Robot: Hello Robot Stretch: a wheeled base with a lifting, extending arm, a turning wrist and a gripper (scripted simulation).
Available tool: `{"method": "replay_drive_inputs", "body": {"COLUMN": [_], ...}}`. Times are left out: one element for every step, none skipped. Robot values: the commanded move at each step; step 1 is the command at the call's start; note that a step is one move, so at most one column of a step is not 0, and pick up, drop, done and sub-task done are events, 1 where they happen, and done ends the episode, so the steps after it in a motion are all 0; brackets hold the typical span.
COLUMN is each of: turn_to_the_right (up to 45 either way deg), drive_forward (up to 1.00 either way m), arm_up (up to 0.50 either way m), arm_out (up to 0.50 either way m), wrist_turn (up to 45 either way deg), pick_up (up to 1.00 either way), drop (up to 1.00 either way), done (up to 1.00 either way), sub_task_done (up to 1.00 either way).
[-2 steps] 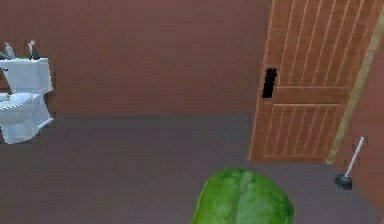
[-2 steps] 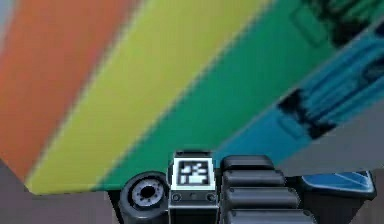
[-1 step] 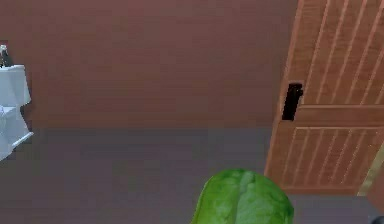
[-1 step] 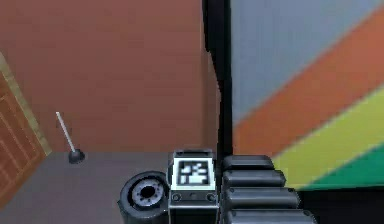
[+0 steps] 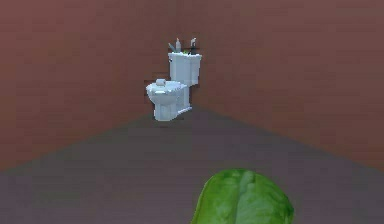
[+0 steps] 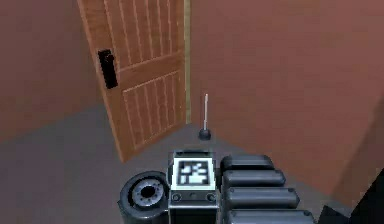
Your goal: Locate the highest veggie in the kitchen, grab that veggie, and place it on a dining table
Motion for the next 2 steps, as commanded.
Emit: {"method": "replay_drive_inputs", "body": {"turn_to_the_right": [0.0, 45.0], "drive_forward": [0.25, 0.00], "arm_up": [0.00, 0.00], "arm_out": [0.00, 0.00], "wrist_turn": [0.0, 0.0], "pick_up": [0.00, 0.00], "drop": [0.00, 0.00], "done": [0.00, 0.00], "sub_task_done": [0.00, 0.00]}}
